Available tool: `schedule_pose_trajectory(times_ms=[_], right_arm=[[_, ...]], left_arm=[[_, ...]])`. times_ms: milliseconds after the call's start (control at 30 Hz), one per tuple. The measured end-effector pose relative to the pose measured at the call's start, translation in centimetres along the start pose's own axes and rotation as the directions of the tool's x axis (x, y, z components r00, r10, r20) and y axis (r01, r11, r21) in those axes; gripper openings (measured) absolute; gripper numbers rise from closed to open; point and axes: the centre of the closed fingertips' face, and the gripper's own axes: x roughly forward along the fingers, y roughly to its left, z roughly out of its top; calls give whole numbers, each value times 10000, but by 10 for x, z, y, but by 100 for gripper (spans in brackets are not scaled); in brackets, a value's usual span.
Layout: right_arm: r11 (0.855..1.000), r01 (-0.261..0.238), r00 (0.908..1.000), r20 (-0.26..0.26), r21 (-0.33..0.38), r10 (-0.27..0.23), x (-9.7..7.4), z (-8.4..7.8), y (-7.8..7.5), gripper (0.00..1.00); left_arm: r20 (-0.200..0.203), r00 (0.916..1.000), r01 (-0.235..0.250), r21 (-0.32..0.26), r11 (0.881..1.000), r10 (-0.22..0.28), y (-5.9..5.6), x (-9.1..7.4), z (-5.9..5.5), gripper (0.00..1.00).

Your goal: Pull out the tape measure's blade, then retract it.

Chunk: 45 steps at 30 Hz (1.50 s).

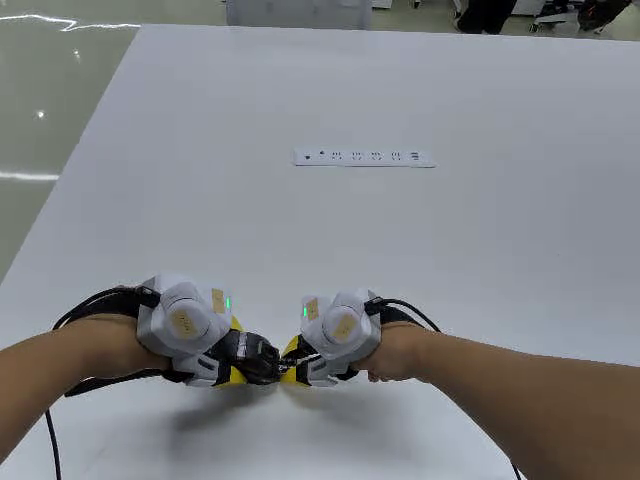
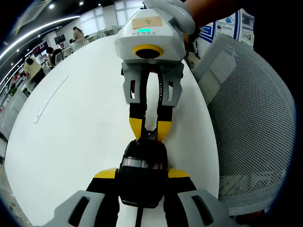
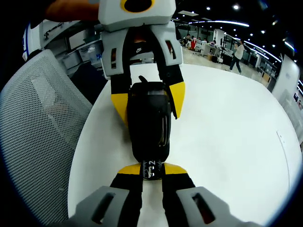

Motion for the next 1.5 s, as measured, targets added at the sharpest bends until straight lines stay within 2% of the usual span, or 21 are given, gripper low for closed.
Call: schedule_pose_trajectory(times_ms=[333,1500], right_arm=[[9999,-52,9997,-236,144,55,-4,-10,-1,13],[9989,133,9992,-388,446,-116,-20,-27,-5,13]], left_arm=[[-65,10000,10,71,10000,-9,0,1,0,32],[-190,9998,1,-1,10000,-1,1,2,0,32]])
